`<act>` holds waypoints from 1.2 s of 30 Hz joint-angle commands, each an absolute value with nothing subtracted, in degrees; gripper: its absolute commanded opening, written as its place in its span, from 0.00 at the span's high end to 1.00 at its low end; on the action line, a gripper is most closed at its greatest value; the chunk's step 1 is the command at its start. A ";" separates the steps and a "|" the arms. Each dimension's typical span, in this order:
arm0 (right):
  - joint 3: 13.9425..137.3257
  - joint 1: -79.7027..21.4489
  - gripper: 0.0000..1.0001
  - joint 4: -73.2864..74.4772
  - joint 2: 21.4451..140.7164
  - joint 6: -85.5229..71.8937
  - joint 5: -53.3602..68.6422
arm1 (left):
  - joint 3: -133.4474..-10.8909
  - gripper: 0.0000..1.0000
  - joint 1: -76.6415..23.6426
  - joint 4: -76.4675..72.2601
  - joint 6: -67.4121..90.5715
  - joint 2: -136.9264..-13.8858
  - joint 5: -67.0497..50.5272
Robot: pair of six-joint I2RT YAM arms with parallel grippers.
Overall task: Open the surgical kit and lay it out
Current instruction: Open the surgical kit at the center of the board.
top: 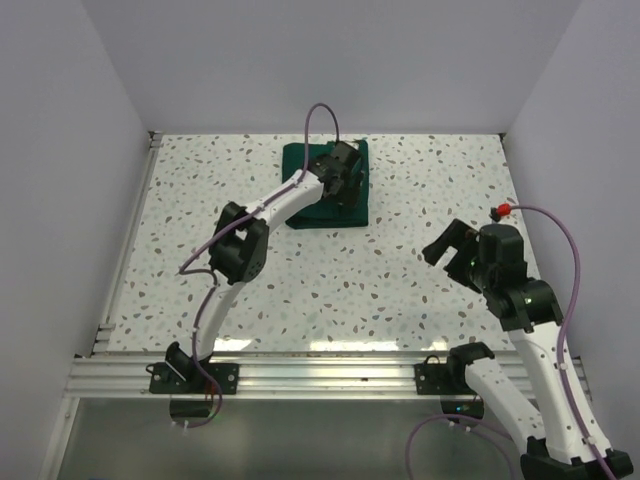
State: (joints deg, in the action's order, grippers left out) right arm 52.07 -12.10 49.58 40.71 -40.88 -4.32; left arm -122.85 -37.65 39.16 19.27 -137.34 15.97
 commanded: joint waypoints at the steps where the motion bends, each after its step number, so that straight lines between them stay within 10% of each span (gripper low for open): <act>1: 53.96 -12.30 0.03 54.31 39.99 -39.55 -7.03 | -125.77 0.00 -38.32 41.74 18.90 -138.60 20.12; 6: 53.44 -12.22 0.03 54.58 40.25 -39.02 -7.47 | -124.63 0.08 -38.67 42.98 19.43 -139.74 21.27; 17: 50.98 -12.22 0.03 48.88 45.17 -38.76 -5.02 | -125.24 0.99 -37.80 44.56 18.99 -137.03 21.44; 26: 52.73 -12.30 0.04 42.64 52.55 -38.24 -4.04 | -128.32 1.00 -29.72 44.74 23.02 -125.53 18.46; 34: 57.56 -12.92 0.05 38.15 62.04 -36.39 -4.48 | -106.55 0.99 -17.15 37.54 25.83 -108.57 17.14; 36: 59.15 -13.27 0.05 37.01 64.33 -36.39 -5.01 | -99.60 0.81 -14.51 36.91 26.72 -106.53 17.14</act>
